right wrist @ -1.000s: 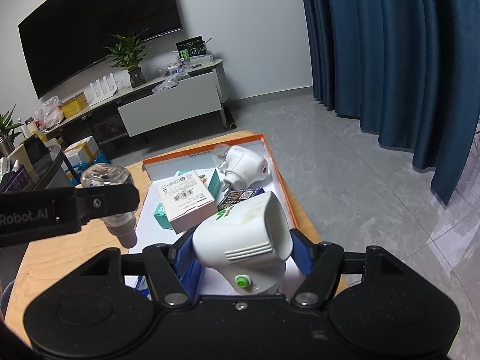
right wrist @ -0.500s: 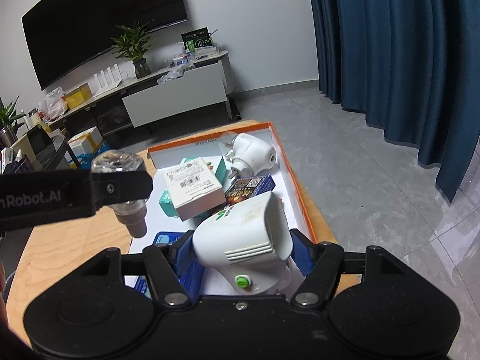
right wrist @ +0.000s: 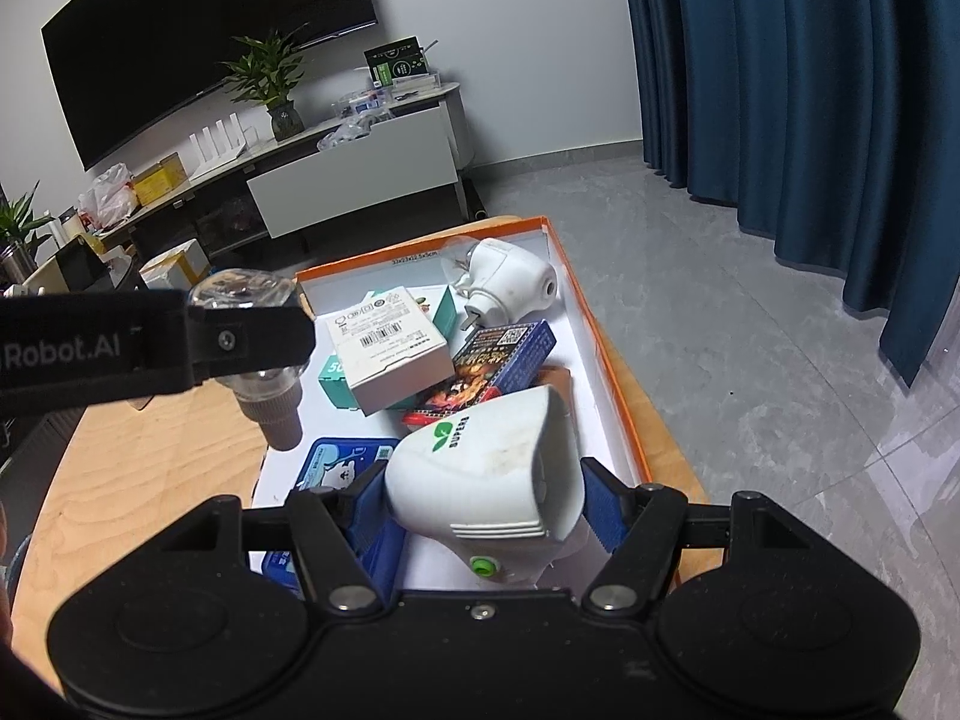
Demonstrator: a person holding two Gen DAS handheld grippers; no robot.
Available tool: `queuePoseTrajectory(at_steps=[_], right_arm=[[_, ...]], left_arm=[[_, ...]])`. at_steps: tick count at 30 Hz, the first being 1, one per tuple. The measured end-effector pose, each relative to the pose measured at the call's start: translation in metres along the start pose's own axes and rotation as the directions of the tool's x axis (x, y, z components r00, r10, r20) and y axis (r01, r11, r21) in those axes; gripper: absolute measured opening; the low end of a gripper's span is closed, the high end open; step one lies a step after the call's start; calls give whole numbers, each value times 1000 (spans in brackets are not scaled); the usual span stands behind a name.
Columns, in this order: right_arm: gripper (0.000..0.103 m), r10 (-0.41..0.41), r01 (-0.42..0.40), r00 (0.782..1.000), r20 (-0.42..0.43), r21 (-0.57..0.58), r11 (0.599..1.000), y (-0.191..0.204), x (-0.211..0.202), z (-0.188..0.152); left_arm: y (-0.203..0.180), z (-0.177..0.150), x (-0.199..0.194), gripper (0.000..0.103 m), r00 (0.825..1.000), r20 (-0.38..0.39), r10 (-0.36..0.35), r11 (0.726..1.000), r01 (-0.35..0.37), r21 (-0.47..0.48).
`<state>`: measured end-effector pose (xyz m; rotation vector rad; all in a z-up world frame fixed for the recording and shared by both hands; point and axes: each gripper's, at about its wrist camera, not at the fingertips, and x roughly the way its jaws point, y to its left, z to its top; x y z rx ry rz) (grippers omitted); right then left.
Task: Organize rigid objects
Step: 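Lower the glass bottle and white freshener into the lid and release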
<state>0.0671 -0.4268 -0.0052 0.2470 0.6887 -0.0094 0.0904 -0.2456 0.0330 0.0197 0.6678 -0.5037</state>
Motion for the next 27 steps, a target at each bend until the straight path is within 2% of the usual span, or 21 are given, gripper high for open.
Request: queuePoseTrajectory(at_steps=[12,14,17,24,27], right_arm=[[81,6,-6,999,-50,5,1000,-2,10,-3],[84,3,-3,999,-44,-3,1000,-3,8,-2],[84,2,-2,999,-32,-5,1000,-5,5,-2],[85,24,-25,999,-30,-31,999,-2,1,-2],[86,4,-5,1000,-19,-54,999,1,-2,-2]], left_arm=[[-3,1,8,51,1000,-16,-6,1000,7,13],[-5,2,10,51,1000,-19,-9,1000,9,17],[-8,3,15,51,999,-26,-19,1000,19,23],[-14,2,32,51,995,-70,-76,997,78,29],[-14,1,39,52,990,-98,-99,995,102,18]])
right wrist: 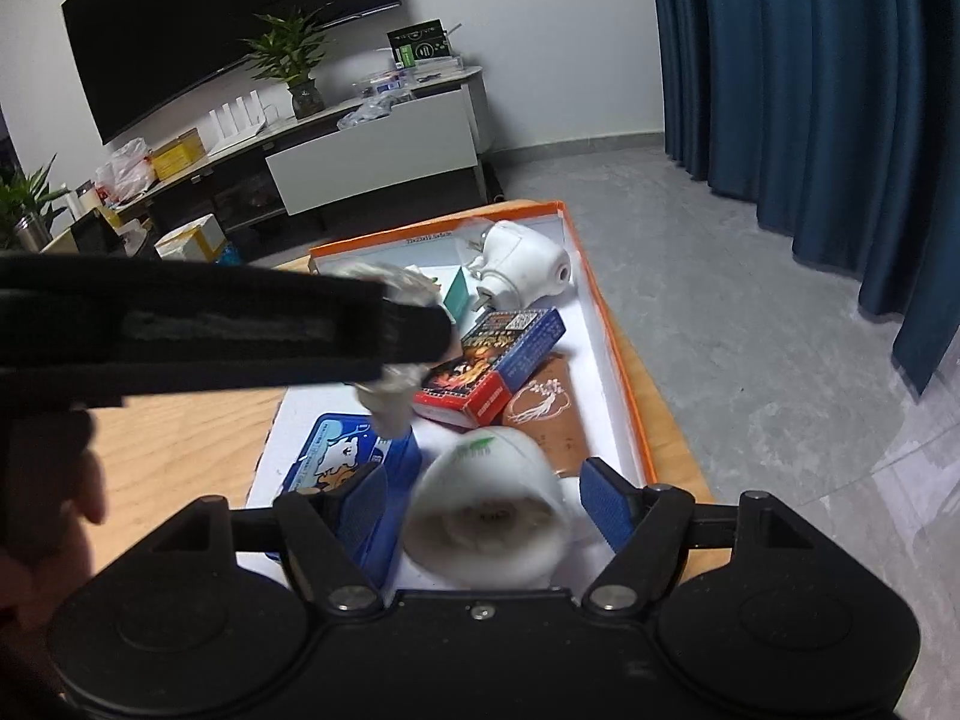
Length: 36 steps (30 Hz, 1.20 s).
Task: Organize rigid objects
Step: 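Lower the glass bottle and white freshener into the lid and release, then move both tools back toward the white and black chargers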
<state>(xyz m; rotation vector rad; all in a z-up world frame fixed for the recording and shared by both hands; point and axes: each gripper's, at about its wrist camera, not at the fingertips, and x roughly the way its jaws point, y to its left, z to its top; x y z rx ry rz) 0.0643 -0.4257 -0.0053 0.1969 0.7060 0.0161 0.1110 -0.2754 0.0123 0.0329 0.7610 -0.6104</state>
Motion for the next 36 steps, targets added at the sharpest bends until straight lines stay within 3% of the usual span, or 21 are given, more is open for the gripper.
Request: queuePoseTrajectory(at_steps=[7,13,19,36], right_arm=[[87,-51,52,998,38,-5,999,1,-7,3],[88,-49,52,996,78,-43,998,14,-15,11],[88,-19,24,997,78,-67,997,35,-11,17],[88,125,-124,992,-7,-176,976,129,29,28]], left_arm=[[3,5,-11,53,1000,25,4,1000,-4,-3],[15,10,-27,60,996,37,82,997,-81,-18],[42,10,-47,69,985,49,164,985,-160,-61],[134,-21,-85,69,951,19,310,926,-297,-231]])
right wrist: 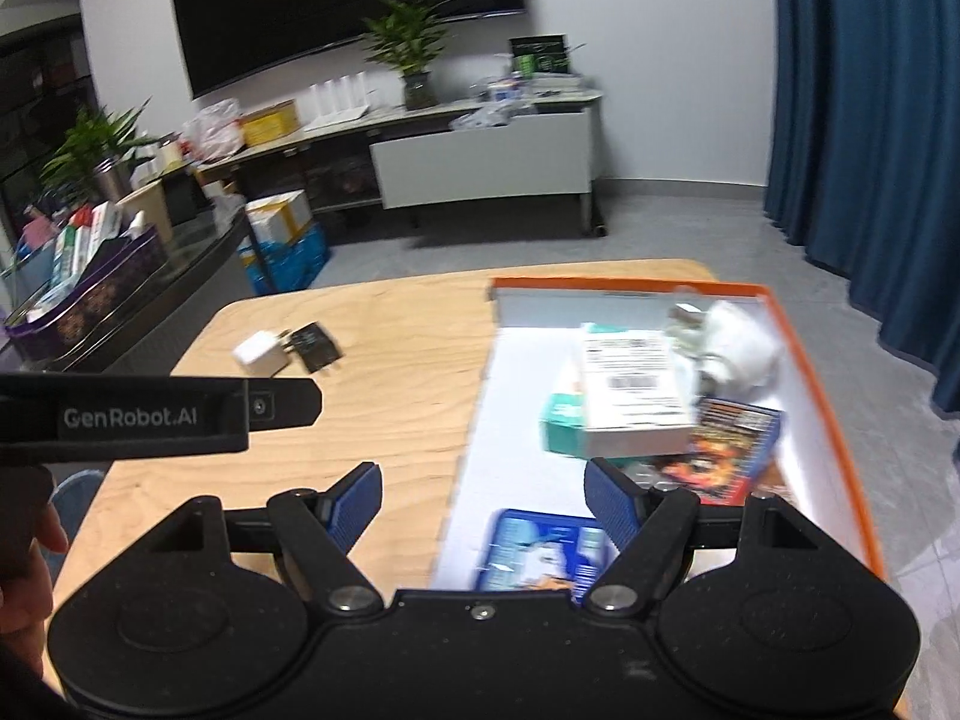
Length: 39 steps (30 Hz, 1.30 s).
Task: Organize rigid objects
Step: 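Move both tools back toward the white and black chargers, then grasp the white charger with the left tool while the right tool grasps the black charger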
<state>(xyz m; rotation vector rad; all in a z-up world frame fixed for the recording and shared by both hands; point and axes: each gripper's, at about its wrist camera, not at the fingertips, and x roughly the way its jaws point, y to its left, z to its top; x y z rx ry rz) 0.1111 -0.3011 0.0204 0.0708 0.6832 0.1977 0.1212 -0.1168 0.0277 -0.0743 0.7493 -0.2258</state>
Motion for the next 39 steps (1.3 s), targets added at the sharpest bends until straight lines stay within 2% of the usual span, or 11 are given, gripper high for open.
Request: queuePoseTrajectory(at_steps=[11,23,32,39], right_arm=[[88,69,-71,997,-46,-58,996,42,42,12],[88,102,-107,993,-64,-84,991,61,77,29],[88,111,-117,991,-72,-99,988,64,94,36],[88,112,-118,990,-81,-84,989,56,108,41]], left_arm=[[65,7,11,71,995,-17,98,993,-99,-59],[91,13,29,73,993,-31,117,991,-118,-58],[112,21,60,79,996,-15,91,996,-91,5],[125,31,104,79,997,-28,77,989,-72,129]])
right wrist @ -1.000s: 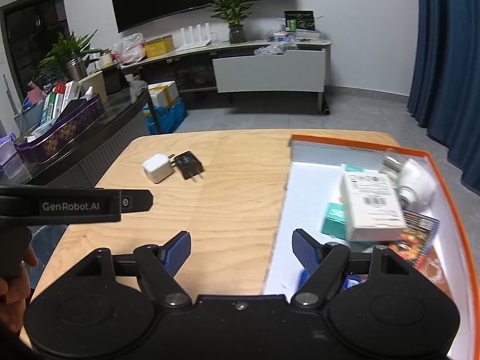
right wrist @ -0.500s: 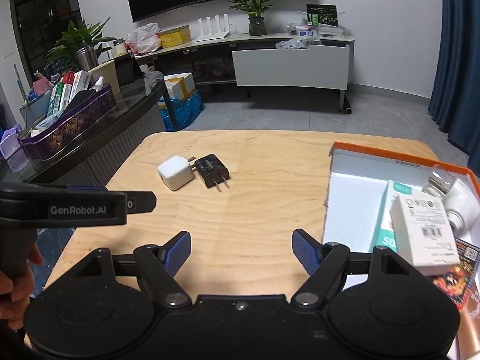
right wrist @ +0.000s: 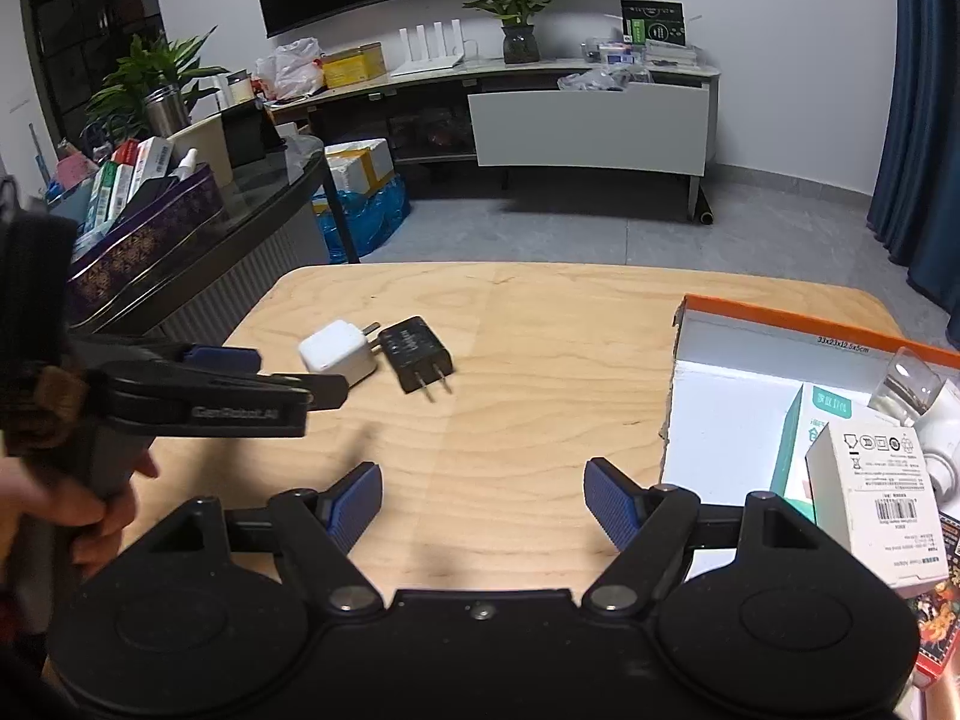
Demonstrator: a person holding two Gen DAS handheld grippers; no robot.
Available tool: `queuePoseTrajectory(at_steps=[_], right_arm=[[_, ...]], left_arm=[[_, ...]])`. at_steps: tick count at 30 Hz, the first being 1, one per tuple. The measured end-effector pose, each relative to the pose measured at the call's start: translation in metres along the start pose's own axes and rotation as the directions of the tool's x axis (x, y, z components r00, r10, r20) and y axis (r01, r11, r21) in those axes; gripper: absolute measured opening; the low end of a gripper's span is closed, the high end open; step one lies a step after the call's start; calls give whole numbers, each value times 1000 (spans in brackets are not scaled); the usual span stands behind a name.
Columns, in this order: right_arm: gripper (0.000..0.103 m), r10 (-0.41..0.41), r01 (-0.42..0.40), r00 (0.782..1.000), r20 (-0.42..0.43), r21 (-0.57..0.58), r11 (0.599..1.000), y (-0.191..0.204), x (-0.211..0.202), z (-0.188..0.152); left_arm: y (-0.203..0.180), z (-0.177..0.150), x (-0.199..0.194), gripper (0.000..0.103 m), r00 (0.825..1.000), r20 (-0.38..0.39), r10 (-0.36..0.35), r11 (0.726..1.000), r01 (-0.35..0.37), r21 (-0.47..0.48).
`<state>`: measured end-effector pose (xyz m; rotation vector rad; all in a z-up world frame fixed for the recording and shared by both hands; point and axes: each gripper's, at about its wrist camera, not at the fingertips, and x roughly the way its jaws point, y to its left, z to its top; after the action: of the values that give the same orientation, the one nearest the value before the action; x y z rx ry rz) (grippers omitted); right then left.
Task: Organize rigid objects
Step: 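Grasp the white charger with the left tool while the right tool grasps the black charger, then carry both chargers over the white lid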
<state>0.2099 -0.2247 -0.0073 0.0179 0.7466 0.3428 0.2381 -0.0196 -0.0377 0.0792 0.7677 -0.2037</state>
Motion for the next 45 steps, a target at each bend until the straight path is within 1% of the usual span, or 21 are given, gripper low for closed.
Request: queuePoseTrajectory(at_steps=[4,7,8,9,11,14,17,23,26,28,30,31,32,33,34,35,38,40,42,45], right_arm=[[88,-4,4,1000,-8,-5,1000,-4,9,4],[88,-1,1,1000,-12,-1,1000,-5,18,8],[88,0,0,1000,-14,-3,1000,-5,21,9],[88,2,-2,1000,-17,-4,1000,-5,23,10],[88,10,-10,1000,-20,-8,1000,-3,29,12],[88,17,-18,999,-32,-22,1000,2,40,17],[88,30,-32,999,-40,-46,998,7,52,23],[88,86,-93,994,-72,-106,990,22,87,43],[87,86,-97,992,-88,-137,986,31,109,53],[86,102,-115,990,-94,-143,983,36,122,57],[87,90,-105,991,-103,-153,983,40,134,60],[85,88,-102,992,-94,-165,981,42,136,61],[74,90,-104,992,-87,-168,980,43,137,62],[66,87,-100,993,-82,-170,980,43,137,63],[48,78,-91,994,-79,-179,980,44,137,64],[44,69,-82,995,-76,-190,978,46,137,64],[44,37,-53,997,-73,-222,974,50,129,60],[44,27,-39,998,-60,-209,977,48,115,55],[44,17,-24,999,-38,-184,983,44,93,50],[44,-6,7,1000,9,-162,987,34,48,43]], left_arm=[[5,3,17,79,1000,1,-11,999,11,30],[6,3,25,74,1000,3,-17,999,17,29],[5,4,25,69,1000,11,-18,999,18,31],[5,5,25,68,1000,16,-15,999,15,33],[6,6,25,55,1000,25,-18,999,18,34],[5,5,23,42,999,35,-19,999,17,43],[5,3,19,42,999,39,-9,1000,7,30],[21,1,4,42,999,37,31,998,-29,-59],[27,1,-8,42,997,46,56,994,-52,-92],[31,0,-13,42,996,46,74,990,-68,-121],[34,-1,-16,42,996,46,77,988,-70,-139],[34,-1,-17,42,995,48,86,987,-78,-138],[34,-2,-18,42,994,47,96,987,-89,-135],[34,-2,-18,42,994,46,101,986,-93,-138],[34,-2,-19,42,994,46,99,985,-91,-146],[35,-3,-21,42,994,47,99,984,-90,-156],[30,-4,-28,42,994,51,97,983,-88,-162],[25,-5,-35,42,994,60,90,984,-79,-162],[16,-5,-44,42,995,68,74,985,-62,-158],[-3,-4,-59,42,996,83,35,989,-22,-149]])
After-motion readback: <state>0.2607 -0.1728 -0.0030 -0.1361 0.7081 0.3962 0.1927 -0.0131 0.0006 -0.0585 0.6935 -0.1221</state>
